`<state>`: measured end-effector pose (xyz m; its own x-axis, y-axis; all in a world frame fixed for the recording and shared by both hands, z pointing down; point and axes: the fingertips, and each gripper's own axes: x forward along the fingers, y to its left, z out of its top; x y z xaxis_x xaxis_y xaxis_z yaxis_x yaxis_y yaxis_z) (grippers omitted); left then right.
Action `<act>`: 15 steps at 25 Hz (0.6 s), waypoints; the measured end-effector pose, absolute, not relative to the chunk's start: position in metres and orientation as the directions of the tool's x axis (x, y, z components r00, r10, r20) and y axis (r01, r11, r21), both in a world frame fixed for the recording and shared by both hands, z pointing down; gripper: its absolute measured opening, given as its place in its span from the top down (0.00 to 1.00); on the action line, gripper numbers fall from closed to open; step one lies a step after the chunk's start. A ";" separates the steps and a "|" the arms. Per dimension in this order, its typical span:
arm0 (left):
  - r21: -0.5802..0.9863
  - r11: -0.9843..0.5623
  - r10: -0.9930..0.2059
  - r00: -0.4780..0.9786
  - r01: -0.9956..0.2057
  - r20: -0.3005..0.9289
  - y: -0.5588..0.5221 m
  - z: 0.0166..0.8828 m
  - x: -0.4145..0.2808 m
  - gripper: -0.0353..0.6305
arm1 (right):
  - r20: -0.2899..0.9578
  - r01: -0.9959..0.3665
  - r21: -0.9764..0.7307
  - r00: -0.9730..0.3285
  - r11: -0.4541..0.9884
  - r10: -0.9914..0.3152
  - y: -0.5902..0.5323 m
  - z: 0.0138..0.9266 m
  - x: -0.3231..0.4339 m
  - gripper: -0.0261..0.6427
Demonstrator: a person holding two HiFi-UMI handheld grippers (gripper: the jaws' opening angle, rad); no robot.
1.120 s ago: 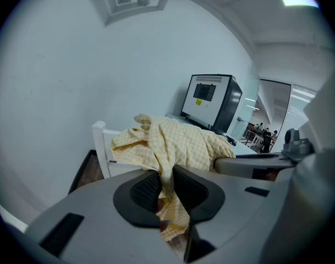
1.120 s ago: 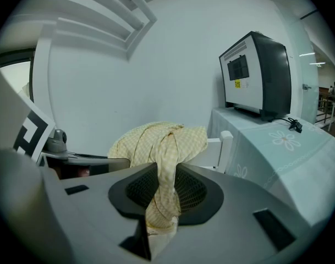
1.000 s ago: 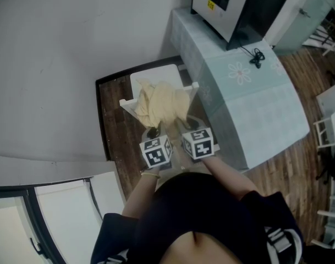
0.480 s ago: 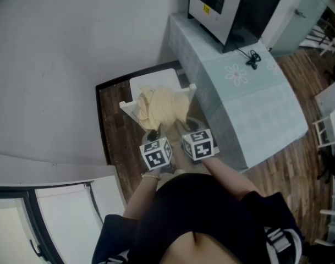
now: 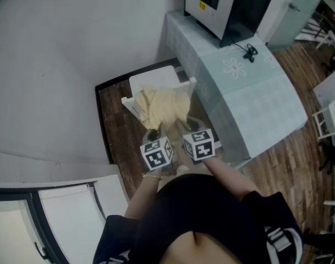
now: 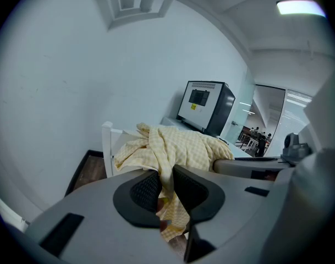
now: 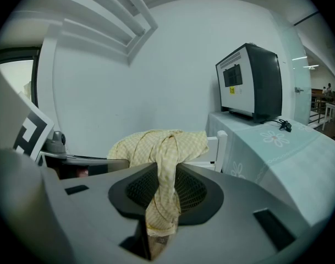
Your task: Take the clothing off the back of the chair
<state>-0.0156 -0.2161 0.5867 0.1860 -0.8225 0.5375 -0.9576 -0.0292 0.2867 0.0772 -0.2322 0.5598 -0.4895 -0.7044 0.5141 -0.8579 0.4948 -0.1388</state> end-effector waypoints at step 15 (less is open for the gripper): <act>0.296 -0.121 -0.800 0.270 -0.947 0.536 -0.153 0.571 -0.043 0.85 | 0.521 -0.898 -0.157 -0.430 0.412 -0.737 -0.167 0.551 0.052 0.82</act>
